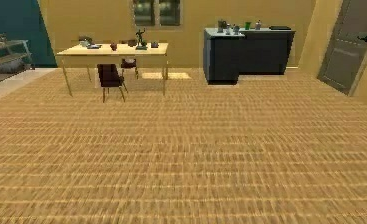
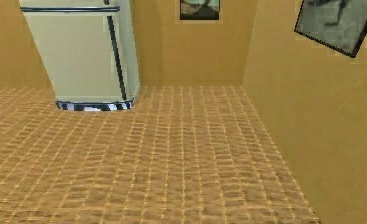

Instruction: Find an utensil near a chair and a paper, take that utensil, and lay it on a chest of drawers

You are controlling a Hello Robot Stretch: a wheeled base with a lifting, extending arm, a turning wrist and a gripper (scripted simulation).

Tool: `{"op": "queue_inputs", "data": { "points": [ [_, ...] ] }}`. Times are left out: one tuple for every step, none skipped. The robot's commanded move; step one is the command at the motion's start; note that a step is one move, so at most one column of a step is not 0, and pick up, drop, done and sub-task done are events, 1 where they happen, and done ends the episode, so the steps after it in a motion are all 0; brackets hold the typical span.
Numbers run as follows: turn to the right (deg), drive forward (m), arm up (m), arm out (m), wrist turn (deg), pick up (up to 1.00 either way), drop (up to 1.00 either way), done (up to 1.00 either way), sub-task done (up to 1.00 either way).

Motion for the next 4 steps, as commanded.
{"op": "queue_inputs", "data": {
  "points": [
    [-33.0,0.00,0.00,0.00,0.0,0.00,0.00,0.00,0.00],
    [0.0,1.00,0.00,0.00,0.0,0.00,0.00,0.00,0.00],
    [0.0,1.00,0.00,0.00,0.0,0.00,0.00,0.00,0.00],
    [0.0,1.00,0.00,0.00,0.0,0.00,0.00,0.00,0.00]
  ]
}}
